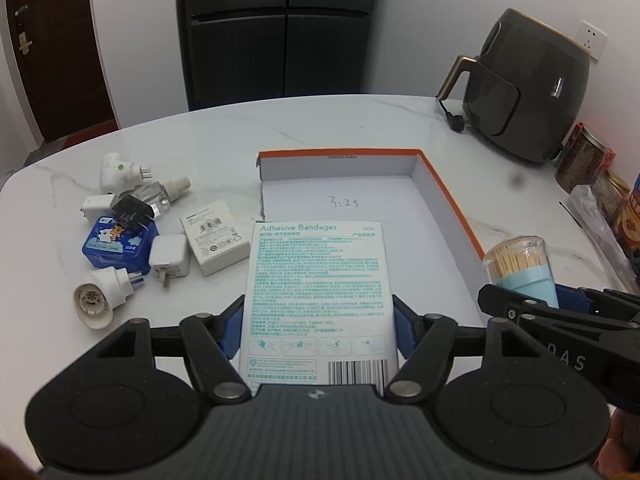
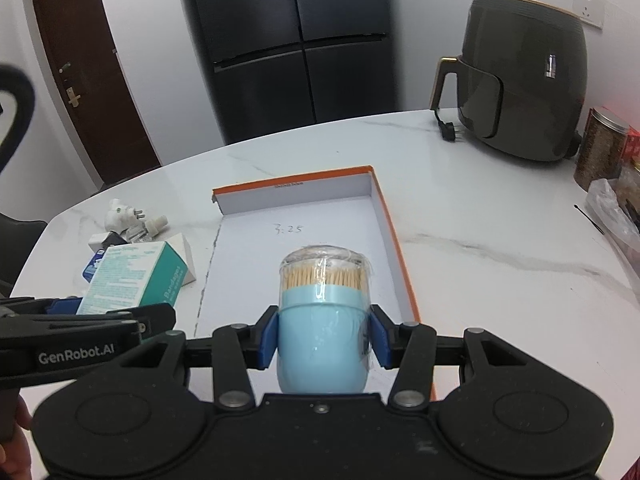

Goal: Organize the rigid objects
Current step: 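Carry the toothpick container and bandage box with both tools over the orange-rimmed tray, then open the right tool to drop the toothpick container while the left tool releases the bandage box into the tray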

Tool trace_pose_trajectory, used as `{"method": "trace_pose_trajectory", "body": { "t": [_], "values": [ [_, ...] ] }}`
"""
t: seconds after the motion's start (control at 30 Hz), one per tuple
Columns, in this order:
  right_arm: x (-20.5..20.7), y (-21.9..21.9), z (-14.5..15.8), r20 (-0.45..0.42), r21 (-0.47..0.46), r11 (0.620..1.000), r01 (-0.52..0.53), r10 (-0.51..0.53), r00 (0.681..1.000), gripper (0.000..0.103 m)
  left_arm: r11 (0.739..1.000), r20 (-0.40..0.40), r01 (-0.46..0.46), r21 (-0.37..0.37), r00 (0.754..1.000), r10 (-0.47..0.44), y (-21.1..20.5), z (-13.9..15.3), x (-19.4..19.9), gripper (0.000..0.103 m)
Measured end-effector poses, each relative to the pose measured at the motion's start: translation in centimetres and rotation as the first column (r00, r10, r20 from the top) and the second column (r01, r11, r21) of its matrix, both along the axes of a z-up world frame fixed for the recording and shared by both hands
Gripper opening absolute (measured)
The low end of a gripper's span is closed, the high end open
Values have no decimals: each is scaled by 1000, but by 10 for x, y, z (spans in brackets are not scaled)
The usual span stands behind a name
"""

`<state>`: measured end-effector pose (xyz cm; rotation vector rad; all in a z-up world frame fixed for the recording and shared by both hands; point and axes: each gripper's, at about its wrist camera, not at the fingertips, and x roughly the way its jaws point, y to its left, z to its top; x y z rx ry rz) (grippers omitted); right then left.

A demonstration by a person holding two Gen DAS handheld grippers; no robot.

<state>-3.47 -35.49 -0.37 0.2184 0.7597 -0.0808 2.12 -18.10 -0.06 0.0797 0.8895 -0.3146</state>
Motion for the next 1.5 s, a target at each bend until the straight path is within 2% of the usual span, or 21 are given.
{"method": "trace_pose_trajectory", "body": {
  "t": [1.3, 1.43, 1.5],
  "values": [
    [-5, -16, -25, -79, -12, 1000, 19, -20, 997, 57, 1000, -95, 5, 12, 995, -4, -19, -31, -7, 72],
    [-5, -17, -27, -88, 10, 1000, 4, -3, 996, 58, 1000, -106, 10, 6, 994, -10, -21, -35, -7, 72],
    [-7, -15, -25, -76, -7, 1000, 7, -8, 997, 60, 1000, -108, 12, -5, 994, -13, -22, -36, -7, 68]
  ]
}}
